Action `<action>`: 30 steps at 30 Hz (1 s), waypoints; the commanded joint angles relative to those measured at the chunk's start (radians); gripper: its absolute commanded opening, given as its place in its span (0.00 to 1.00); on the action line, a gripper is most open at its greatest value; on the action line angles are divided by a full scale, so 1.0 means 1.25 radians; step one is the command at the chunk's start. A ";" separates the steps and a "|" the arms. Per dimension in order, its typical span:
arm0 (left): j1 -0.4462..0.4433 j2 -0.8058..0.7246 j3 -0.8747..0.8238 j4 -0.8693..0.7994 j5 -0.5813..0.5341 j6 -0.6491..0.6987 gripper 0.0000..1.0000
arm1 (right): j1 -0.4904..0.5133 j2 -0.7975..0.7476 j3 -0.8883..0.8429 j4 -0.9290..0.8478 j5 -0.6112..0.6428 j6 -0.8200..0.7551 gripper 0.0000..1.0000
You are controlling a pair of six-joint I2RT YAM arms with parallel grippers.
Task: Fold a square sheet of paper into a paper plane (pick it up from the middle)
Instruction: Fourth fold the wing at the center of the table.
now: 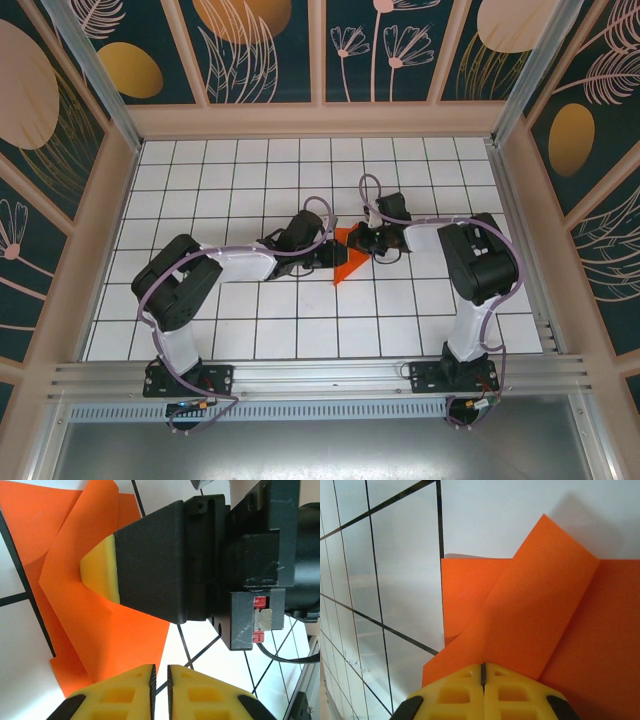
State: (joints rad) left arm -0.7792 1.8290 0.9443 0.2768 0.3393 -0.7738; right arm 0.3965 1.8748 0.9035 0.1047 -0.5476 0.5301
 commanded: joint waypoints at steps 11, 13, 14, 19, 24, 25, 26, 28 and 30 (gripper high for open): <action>-0.026 0.046 0.018 -0.021 0.046 -0.041 0.18 | 0.004 0.048 -0.010 -0.083 0.075 -0.014 0.00; -0.029 0.051 0.018 -0.035 0.035 -0.041 0.18 | 0.004 0.048 -0.009 -0.085 0.075 -0.014 0.00; -0.030 0.052 0.018 -0.044 0.029 -0.041 0.18 | 0.003 0.049 -0.009 -0.087 0.078 -0.014 0.00; -0.035 0.059 0.001 -0.065 0.003 -0.048 0.18 | 0.003 0.050 -0.006 -0.096 0.082 -0.017 0.00; -0.038 0.056 -0.023 -0.046 0.001 -0.059 0.18 | 0.003 0.054 -0.005 -0.103 0.082 -0.019 0.00; -0.037 0.057 -0.025 -0.043 0.003 -0.061 0.18 | 0.004 0.053 -0.006 -0.104 0.082 -0.020 0.00; -0.037 0.061 -0.027 -0.041 0.003 -0.062 0.18 | 0.004 0.054 -0.005 -0.105 0.082 -0.018 0.00; -0.038 0.066 -0.028 -0.039 0.001 -0.066 0.18 | 0.003 0.055 -0.008 -0.104 0.083 -0.019 0.00; -0.039 0.066 -0.036 -0.036 -0.005 -0.072 0.18 | 0.004 0.054 -0.010 -0.103 0.083 -0.018 0.00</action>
State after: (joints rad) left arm -0.8192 1.8866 0.9237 0.2363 0.3485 -0.8429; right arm 0.3965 1.8797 0.9138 0.0860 -0.5472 0.5297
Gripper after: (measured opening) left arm 0.177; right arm 0.054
